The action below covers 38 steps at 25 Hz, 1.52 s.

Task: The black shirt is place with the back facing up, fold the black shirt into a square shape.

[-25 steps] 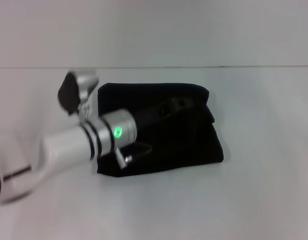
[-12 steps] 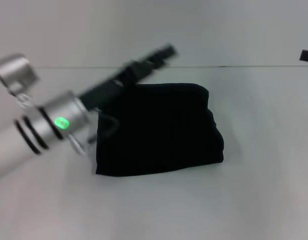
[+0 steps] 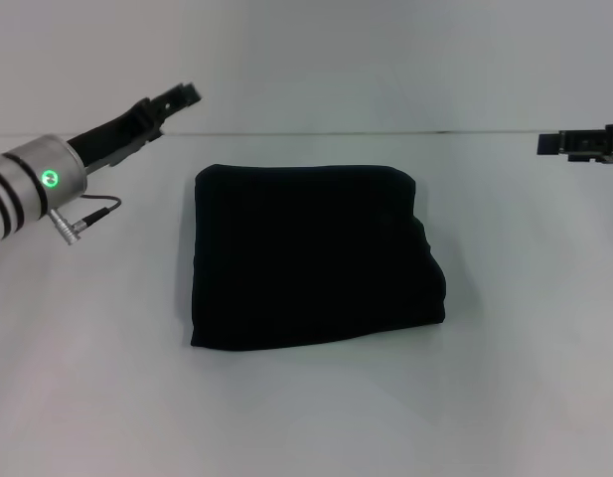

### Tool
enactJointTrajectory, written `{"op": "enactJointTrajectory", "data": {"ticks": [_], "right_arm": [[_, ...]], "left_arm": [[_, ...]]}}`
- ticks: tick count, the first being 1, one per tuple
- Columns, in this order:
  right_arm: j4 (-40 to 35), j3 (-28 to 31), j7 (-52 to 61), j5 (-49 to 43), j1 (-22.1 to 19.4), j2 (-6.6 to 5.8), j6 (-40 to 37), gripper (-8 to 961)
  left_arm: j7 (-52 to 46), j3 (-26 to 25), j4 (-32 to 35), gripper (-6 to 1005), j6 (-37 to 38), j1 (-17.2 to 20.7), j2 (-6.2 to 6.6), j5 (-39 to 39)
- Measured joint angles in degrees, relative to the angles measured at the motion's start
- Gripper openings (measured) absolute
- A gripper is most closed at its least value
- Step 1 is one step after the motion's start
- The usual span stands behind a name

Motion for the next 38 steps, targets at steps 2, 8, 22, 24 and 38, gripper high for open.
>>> {"op": "enactJointTrajectory", "data": {"ticks": [2, 8, 22, 24, 38], "right_arm": [[0.13, -0.01, 0.07, -0.02, 0.21, 0.17, 0.33, 748], [0.39, -0.23, 0.11, -0.16, -0.19, 0.49, 1.2, 748], [0.63, -1.27, -0.24, -2.32, -1.2, 1.95, 3.25, 747], [0.62, -1.27, -0.33, -2.53, -1.21, 2.1, 3.34, 747], [0.62, -1.07, -0.61, -2.56, -1.83, 2.5, 3.47, 747]], "left_arm": [[-0.75, 4.52, 0.91, 918, -6.25, -0.39, -0.03, 0.49], [-1.65, 11.59, 1.12, 948, -12.95, -1.44, -0.37, 3.95], [-6.17, 18.85, -0.54, 948, -15.38, -2.92, -1.65, 11.88], [-6.18, 19.15, -0.76, 948, -15.39, -3.15, -1.87, 11.89], [-6.75, 21.36, -2.51, 846, -15.35, -5.93, -2.03, 11.96]]}}
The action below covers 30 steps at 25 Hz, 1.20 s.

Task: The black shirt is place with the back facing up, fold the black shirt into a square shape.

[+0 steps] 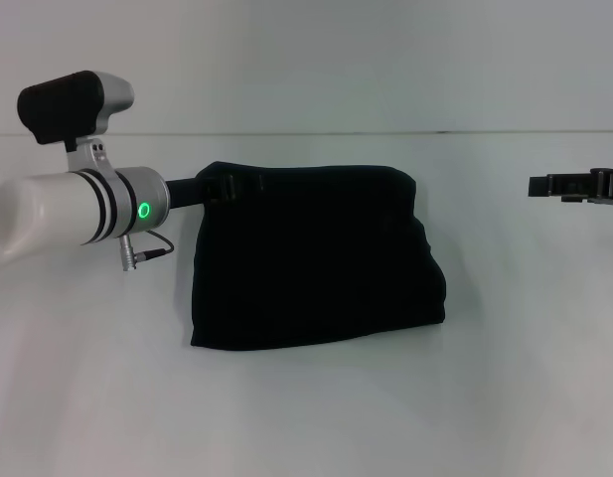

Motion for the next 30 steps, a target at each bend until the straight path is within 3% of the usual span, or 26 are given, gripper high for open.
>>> {"op": "enactJointTrajectory", "data": {"ticks": [14, 25, 30], "right_arm": [[-0.02, -0.17, -0.07, 0.01, 0.01, 0.23, 0.67, 748], [-0.03, -0.18, -0.17, 0.01, 0.01, 0.21, 1.28, 747], [-0.02, -0.18, -0.22, 0.01, 0.01, 0.25, 1.3, 747]], "left_arm": [[-0.06, 0.41, 0.86, 552, -0.7, 0.59, -0.42, -0.32], [-0.06, 0.33, 0.86, 111, -0.65, -0.68, -0.4, -0.38], [-0.05, 0.32, 0.92, 53, -0.34, -1.74, -0.25, -0.32]]}}
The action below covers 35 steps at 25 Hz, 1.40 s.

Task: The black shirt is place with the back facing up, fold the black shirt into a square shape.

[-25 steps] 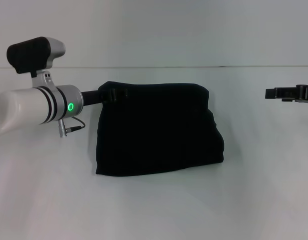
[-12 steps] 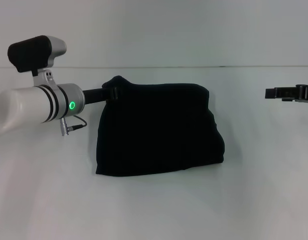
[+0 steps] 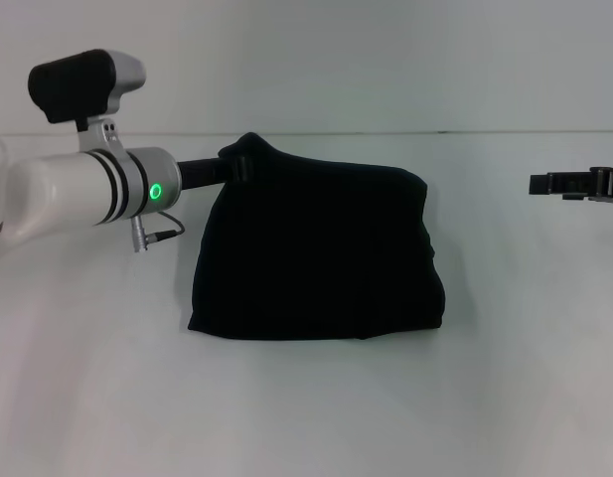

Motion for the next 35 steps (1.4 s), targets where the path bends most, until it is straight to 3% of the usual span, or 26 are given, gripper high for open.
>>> {"op": "enactJointTrajectory", "data": {"ticks": [14, 20, 25, 30, 35], "right_arm": [[2.34, -0.88, -0.02, 0.02, 0.68, 0.4, -3.41, 713], [4.57, -2.75, -0.01, 0.26, 1.94, 1.35, -6.11, 697], [6.77, -3.99, 0.53, 0.08, 3.35, 2.43, -6.69, 683], [9.0, -4.67, 0.9, 0.07, 4.15, 2.82, -7.34, 663], [9.14, -4.99, 2.02, 0.11, 4.17, 3.5, -7.35, 625]], "left_arm": [[0.09, -0.36, 3.9, 94, -0.4, 2.18, -0.92, -0.24], [0.05, -0.4, 9.61, 296, 6.11, 6.04, -1.31, -2.14], [0.02, -0.45, 15.52, 540, 10.55, 9.83, -2.74, -3.37], [0.01, -0.51, 16.42, 762, 11.92, 10.72, -2.99, -3.37], [0.0, -0.53, 16.47, 763, 12.35, 10.86, -3.08, -3.37]]}}
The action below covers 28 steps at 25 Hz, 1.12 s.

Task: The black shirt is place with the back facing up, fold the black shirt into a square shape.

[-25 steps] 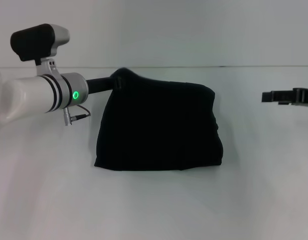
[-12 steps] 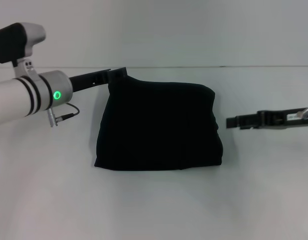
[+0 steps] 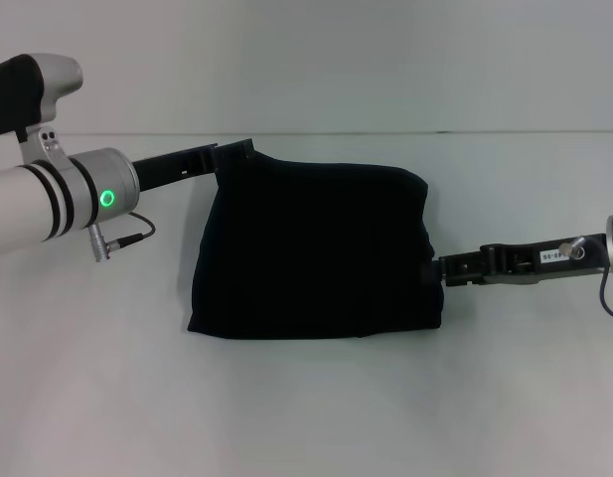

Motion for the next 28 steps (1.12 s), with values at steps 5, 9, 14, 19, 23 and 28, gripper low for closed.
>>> {"op": "enactJointTrajectory", "data": {"ticks": [5, 9, 14, 19, 23, 28], "right_arm": [[0.51, -0.02, 0.21, 0.19, -0.05, 0.56, 1.25, 557], [0.78, -0.1, -0.56, -0.01, -0.06, 0.96, 2.99, 503], [0.79, 0.13, -2.02, 0.24, -0.74, 1.06, 3.56, 377], [0.8, 0.37, -2.75, 0.26, -1.04, 1.13, 3.64, 166], [0.8, 0.43, -2.81, 0.26, -1.59, 1.14, 3.65, 0], [0.8, 0.5, -2.82, 0.25, -2.58, 0.93, 4.22, -1]], "left_arm": [[0.19, 0.0, 0.04, 762, 0.03, 0.0, -0.03, 0.02], [0.3, 0.01, 0.07, 759, 0.06, -0.02, -0.03, 0.02], [0.37, 0.01, 0.09, 756, 0.08, 0.02, 0.02, 0.02], [0.39, 0.01, -0.11, 756, 0.08, 0.07, 0.02, 0.02], [0.41, 0.0, -0.23, 756, 0.13, 0.09, -0.01, 0.02], [0.43, 0.19, -0.5, 756, 0.18, 0.11, -0.04, 0.02]]}}
